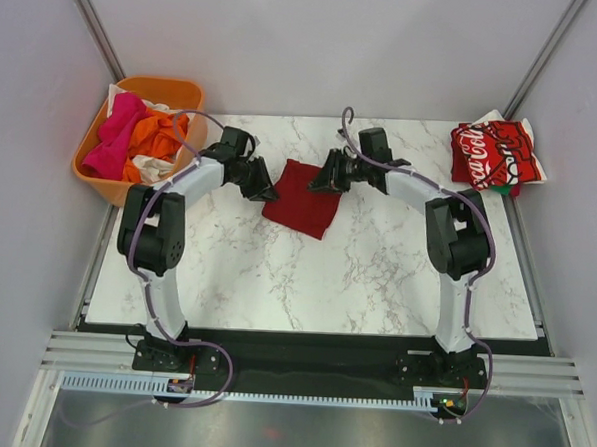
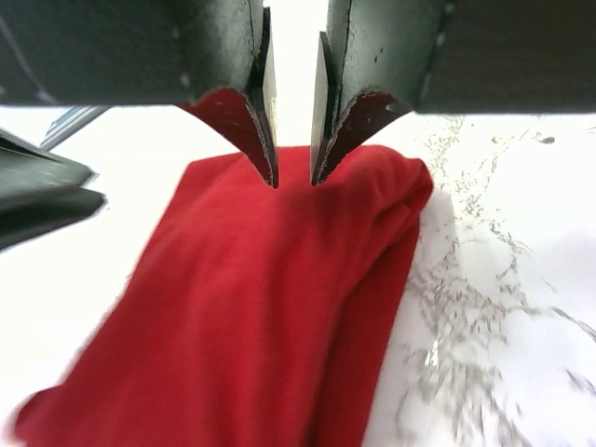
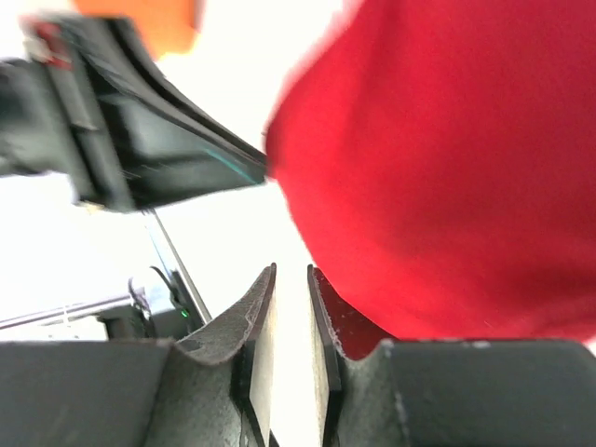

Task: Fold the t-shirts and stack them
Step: Fold the tshirt

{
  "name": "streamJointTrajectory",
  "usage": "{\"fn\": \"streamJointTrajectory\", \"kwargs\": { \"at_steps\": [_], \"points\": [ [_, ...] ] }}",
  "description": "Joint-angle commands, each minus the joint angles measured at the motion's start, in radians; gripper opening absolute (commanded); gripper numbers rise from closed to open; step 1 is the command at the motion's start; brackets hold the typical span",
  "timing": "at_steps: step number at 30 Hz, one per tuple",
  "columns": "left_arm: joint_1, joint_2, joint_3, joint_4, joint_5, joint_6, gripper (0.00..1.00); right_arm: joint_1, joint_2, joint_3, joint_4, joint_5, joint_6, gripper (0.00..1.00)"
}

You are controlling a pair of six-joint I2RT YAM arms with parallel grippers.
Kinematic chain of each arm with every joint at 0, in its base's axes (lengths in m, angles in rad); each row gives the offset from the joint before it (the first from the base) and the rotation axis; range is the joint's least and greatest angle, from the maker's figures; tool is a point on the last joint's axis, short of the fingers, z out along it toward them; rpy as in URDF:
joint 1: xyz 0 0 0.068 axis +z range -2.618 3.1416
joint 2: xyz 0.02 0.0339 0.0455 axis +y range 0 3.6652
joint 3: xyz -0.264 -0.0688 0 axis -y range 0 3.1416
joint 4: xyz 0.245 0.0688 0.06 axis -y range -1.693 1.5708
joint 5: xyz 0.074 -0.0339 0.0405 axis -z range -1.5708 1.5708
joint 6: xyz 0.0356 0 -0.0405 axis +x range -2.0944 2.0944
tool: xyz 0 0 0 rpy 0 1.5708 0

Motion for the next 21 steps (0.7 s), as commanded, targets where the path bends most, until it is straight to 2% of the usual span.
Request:
{"fn": "streamJointTrajectory", "kwargs": {
  "at_steps": [1, 10, 11, 17, 21],
  "points": [
    [-0.003, -0.097, 0.048, 0.018, -0.044, 0.008, 0.27, 0.014, -0.043, 0.142, -0.012, -0.023, 0.017, 0.26],
    [-0.007, -0.311, -0.034, 0.018, -0.044, 0.008, 0.27, 0.03, 0.267, 0.46, -0.005, -0.052, 0.091, 0.26],
    [-0.008, -0.328, -0.051, -0.226, -0.093, 0.14, 0.77, 0.027, 0.317, 0.486, -0.007, -0.06, 0.09, 0.27],
    [-0.007, -0.448, -0.205, -0.241, -0.124, 0.173, 0.77, -0.012, 0.503, 0.681, 0.002, -0.023, 0.107, 0.31],
    [-0.007, -0.488, -0.268, -0.243, -0.129, 0.184, 0.77, -0.08, 0.546, 0.768, 0.01, 0.032, 0.137, 0.44]
  ]
}}
